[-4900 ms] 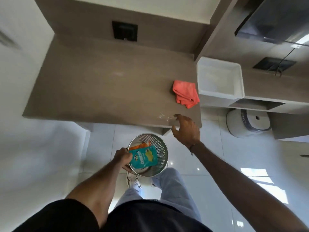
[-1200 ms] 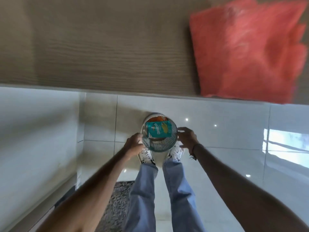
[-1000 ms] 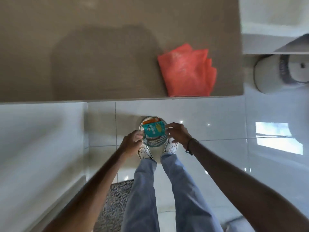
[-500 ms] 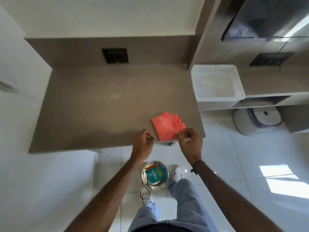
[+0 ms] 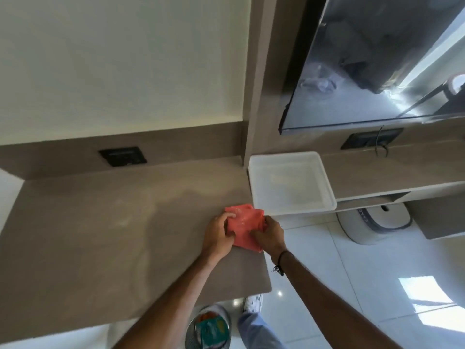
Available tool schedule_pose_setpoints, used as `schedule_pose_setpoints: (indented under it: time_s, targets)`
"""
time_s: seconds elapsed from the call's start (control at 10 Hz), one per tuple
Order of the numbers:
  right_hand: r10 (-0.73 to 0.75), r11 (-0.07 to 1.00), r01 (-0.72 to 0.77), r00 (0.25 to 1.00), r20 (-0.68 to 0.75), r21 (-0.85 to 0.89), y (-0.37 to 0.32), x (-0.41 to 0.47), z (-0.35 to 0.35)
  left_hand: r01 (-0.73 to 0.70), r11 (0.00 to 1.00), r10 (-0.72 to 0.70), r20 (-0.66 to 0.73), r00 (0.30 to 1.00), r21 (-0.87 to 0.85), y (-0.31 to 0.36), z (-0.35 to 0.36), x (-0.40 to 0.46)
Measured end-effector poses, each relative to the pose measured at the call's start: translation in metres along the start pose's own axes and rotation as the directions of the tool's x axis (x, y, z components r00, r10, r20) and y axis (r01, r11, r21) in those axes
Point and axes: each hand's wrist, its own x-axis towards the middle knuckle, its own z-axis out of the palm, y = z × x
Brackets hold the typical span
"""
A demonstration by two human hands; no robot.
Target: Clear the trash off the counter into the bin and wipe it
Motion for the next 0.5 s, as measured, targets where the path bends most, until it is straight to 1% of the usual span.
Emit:
schedule_pose_setpoints:
  time_s: [0.1, 0.2, 0.3, 0.4, 0.5]
  targets:
    - [-0.006, 1.0, 0.008, 0.998, -0.064, 0.03, -0.012, 0.032, -0.032, -0.051, 0.999, 0.051, 0.016, 0.999, -0.005, 0.035, 0.015, 0.035]
    - [0.014, 0.998, -0.007, 0.994, -0.109, 0.063, -0.026, 0.083, -0.073, -0.074, 0.997, 0.075, 0.047, 0.996, -0.017, 0.073, 0.044, 0.092]
    - [0.009, 0.999, -0.006, 0.995, -0.103, 0.033, -0.029, 0.109, -0.091, -0.031, 0.999, 0.035, 0.14, 0.989, -0.029, 0.086, 0.057, 0.114]
    - [0.003, 1.0, -0.005, 0.998, -0.068, -0.027, -0.039, 0.131, -0.115, -0.002, 0.998, -0.005, 0.115, 0.993, 0.059, 0.083, 0.053, 0.129]
    - [0.006, 0.999, -0.003, 0.997, -0.075, 0.044, -0.044, 0.136, -0.128, 0.0, 0.988, 0.011, -0.066, 0.998, 0.156, 0.074, 0.036, 0.133]
